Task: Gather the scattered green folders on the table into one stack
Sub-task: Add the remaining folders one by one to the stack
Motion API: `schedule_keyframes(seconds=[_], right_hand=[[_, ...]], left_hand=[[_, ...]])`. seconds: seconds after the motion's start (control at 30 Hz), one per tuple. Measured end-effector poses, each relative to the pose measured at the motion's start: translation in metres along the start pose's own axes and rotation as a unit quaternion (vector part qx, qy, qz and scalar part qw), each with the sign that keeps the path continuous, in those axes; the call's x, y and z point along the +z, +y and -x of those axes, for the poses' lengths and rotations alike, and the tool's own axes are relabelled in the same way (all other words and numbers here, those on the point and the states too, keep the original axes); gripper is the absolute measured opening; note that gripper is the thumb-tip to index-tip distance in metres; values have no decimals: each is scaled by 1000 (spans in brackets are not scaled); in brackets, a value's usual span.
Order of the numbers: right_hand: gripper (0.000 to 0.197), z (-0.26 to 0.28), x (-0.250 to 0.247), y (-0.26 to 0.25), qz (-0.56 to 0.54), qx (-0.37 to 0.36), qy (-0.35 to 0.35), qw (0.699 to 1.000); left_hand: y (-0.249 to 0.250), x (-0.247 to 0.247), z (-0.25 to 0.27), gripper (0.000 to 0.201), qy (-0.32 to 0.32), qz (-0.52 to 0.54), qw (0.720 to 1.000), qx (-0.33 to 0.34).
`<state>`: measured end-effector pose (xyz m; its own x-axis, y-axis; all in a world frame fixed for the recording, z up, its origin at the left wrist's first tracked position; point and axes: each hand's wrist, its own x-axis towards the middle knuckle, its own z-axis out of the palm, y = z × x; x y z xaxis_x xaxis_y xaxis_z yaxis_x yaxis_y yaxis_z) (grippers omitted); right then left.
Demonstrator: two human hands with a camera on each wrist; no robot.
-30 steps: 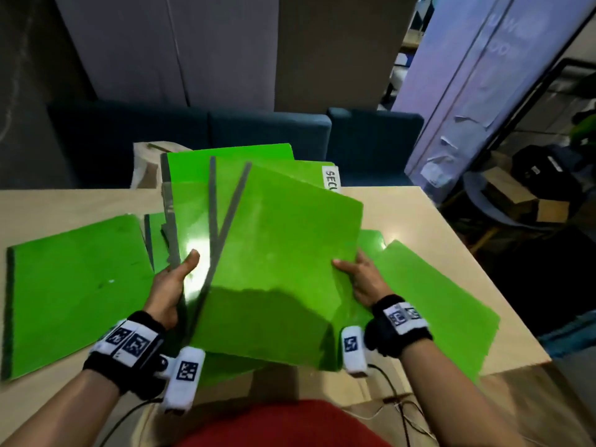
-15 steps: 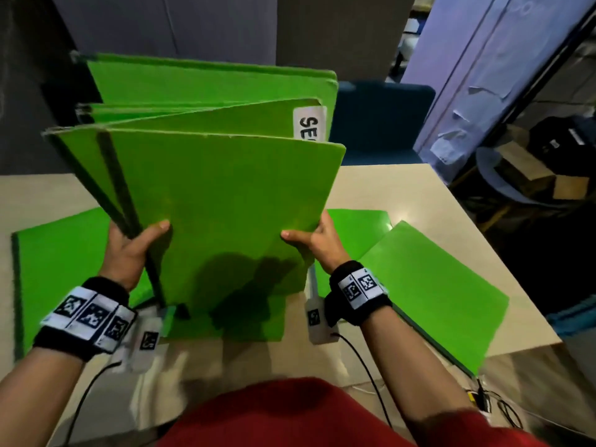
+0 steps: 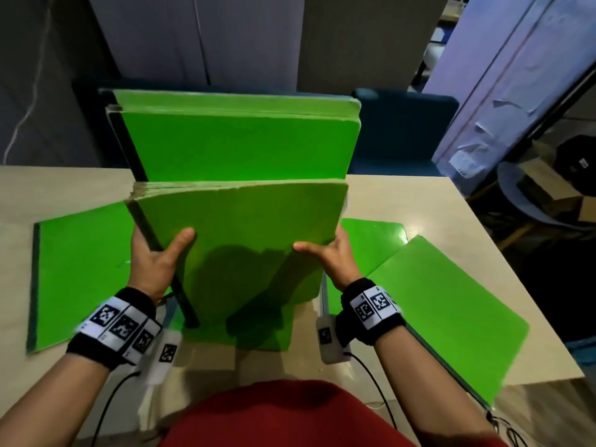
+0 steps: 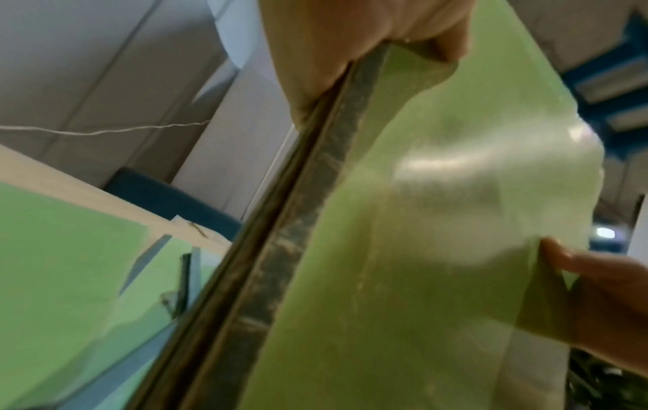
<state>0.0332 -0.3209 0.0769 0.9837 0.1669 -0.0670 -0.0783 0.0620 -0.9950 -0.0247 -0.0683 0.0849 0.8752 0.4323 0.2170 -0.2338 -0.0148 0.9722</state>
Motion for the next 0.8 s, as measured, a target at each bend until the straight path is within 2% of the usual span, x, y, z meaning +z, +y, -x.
schedule_keyframes(seconds=[0.07, 0.17, 0.23, 0.3, 0.37, 0.4, 0.47, 0.5, 0.53, 0.6, 0.73, 0.8], right_hand=[[52, -6, 3, -5, -26, -15, 0, 1000], [60, -9, 9, 3, -23, -13, -18, 1000], [67, -9, 8, 16, 51, -11, -56, 997], [71, -11, -7, 34, 193, -19, -110, 975], [75, -13, -43, 55, 366, 43, -109, 923], [74, -12, -69, 64, 462, 99, -88, 877], [67, 2, -123, 77, 603, 225, -31, 764], [66, 12, -146, 83, 640, 263, -6, 722], [65, 23, -164, 87, 665, 270, 9, 696], [61, 39, -184, 95, 703, 238, 15, 670], [34, 44, -182, 104, 777, 178, -29, 603], [32, 35, -174, 103, 786, 173, -46, 592]], left_hand=[[9, 0, -8, 48, 24, 7, 1000, 13], [11, -2, -6, 75, 42, 8, 999, 16], [2, -5, 2, 84, 50, 10, 999, 6], [-9, -6, 5, 80, 56, -1, 998, -1], [-18, -7, 4, 59, 73, 3, 997, -26], [-22, -7, 2, 48, 82, 7, 996, -31], [-29, -6, -2, 47, 103, -6, 994, -34], [-31, -5, -3, 48, 104, -11, 994, -39], [-31, -4, -3, 49, 103, -20, 993, -44], [-33, -4, -5, 49, 110, -28, 993, -42], [-37, -6, -7, 47, 124, -22, 991, -41], [-40, -9, -9, 46, 121, -27, 991, -50]])
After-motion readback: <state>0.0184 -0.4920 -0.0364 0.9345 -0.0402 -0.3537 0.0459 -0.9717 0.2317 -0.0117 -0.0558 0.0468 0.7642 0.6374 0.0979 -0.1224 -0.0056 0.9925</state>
